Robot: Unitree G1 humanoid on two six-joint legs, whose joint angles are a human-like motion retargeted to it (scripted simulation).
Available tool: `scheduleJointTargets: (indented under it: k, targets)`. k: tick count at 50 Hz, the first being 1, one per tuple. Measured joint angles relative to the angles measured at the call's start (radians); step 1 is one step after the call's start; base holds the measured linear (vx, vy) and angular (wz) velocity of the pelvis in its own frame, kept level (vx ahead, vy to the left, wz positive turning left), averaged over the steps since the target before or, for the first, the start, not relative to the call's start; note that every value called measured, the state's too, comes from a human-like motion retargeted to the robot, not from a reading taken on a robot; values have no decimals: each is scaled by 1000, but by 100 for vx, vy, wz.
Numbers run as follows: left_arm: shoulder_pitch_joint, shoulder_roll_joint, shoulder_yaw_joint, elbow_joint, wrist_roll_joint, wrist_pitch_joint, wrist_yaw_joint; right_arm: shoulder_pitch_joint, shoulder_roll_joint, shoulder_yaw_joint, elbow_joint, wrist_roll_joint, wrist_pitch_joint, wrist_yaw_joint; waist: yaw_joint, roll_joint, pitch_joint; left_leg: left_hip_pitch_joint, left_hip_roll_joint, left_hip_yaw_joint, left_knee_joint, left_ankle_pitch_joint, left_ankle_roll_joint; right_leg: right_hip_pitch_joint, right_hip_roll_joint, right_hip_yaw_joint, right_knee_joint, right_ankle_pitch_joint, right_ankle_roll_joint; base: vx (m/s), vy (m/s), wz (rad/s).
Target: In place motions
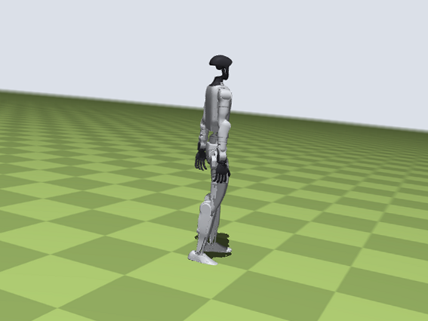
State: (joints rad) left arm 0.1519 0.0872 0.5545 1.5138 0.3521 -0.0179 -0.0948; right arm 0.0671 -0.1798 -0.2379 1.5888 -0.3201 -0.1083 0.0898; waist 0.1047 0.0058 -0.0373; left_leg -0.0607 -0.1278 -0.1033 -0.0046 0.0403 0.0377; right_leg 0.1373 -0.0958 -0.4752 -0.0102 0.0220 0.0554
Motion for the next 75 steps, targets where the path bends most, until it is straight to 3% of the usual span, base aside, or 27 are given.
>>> scheduleJointTargets:
  k: [23, 41, 49, 59, 75]
  targets:
    - [-8, -2, -9, -25, 7, 2, -31, -29, 7, 43, -4, 6, 10, 6, -153, 20, 25, 97, 85, 308, -5, -101, 15, -87, 83, 328, 6, 89, -39, -6, -13, -75]
    - [11, 10, 7, -49, 26, 2, -55, -40, -14, 31, 19, 33, 16, -4, -162, 37, 40, 113, 93, 336, -3, -110, 17, -75, 92, 348, 3, 99, -37, 0, 0, -8]
    - [16, 22, 18, -49, 30, 7, -55, -43, -12, 32, 13, 37, 10, 1, -136, 31, 39, 75, 71, 241, 11, -86, 15, -52, 60, 253, 8, 68, -24, 4, 11, 62]
    - [17, 17, 19, -53, 33, 5, -60, -3, -28, -6, 18, 20, 4, 5, -62, 13, 17, -5, 5, 22, 19, -12, -8, 3, -13, 8, 17, 4, 9, 4, 19, 125]
    - [45, 50, 47, -65, 35, 10, -58, 30, -47, -53, 10, 1, -3, -3, 157, 0, -22, -99, -54, -235, -2, 128, -142, 134, -34, -488, 24, -74, 89, -4, 23, 154]
